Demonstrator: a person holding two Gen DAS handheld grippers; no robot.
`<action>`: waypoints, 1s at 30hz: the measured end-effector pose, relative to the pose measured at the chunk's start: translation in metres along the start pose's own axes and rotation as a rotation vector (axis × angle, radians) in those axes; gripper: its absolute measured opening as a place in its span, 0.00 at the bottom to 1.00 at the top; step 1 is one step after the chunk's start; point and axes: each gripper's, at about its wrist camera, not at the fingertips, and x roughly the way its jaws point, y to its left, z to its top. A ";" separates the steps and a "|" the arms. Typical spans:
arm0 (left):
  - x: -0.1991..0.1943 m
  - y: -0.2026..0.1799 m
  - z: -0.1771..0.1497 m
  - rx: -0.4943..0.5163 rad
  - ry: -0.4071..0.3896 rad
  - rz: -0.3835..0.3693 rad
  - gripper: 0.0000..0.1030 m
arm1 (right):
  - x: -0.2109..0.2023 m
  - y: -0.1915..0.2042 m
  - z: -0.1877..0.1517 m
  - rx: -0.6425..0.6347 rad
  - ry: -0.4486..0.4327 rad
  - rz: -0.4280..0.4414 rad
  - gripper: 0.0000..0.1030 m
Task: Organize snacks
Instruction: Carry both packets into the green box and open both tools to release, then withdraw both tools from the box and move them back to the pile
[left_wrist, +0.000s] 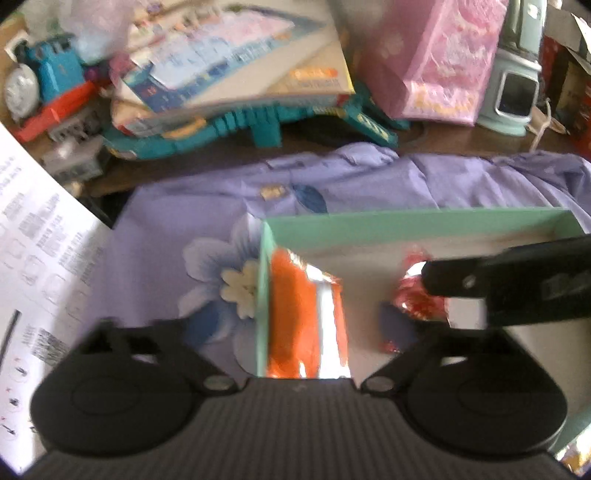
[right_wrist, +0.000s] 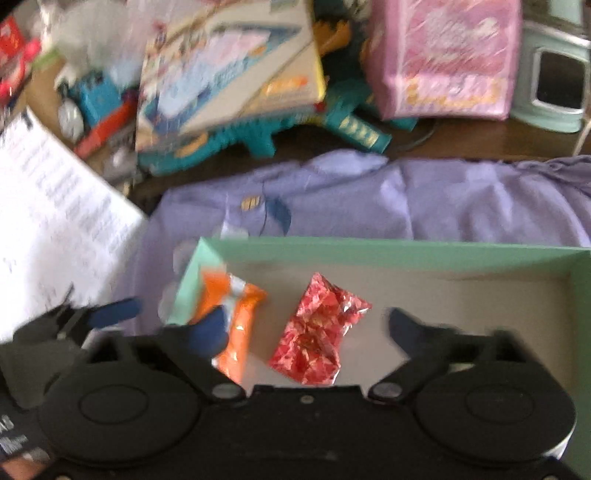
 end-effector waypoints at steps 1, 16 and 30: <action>-0.004 -0.001 0.000 0.002 -0.022 0.008 1.00 | -0.004 -0.002 -0.001 0.007 -0.014 -0.004 0.98; -0.051 -0.005 -0.023 -0.050 0.016 -0.006 1.00 | -0.059 -0.015 -0.041 0.066 -0.004 -0.041 1.00; -0.111 -0.012 -0.075 -0.059 0.025 -0.018 1.00 | -0.126 0.001 -0.093 0.050 -0.058 -0.056 1.00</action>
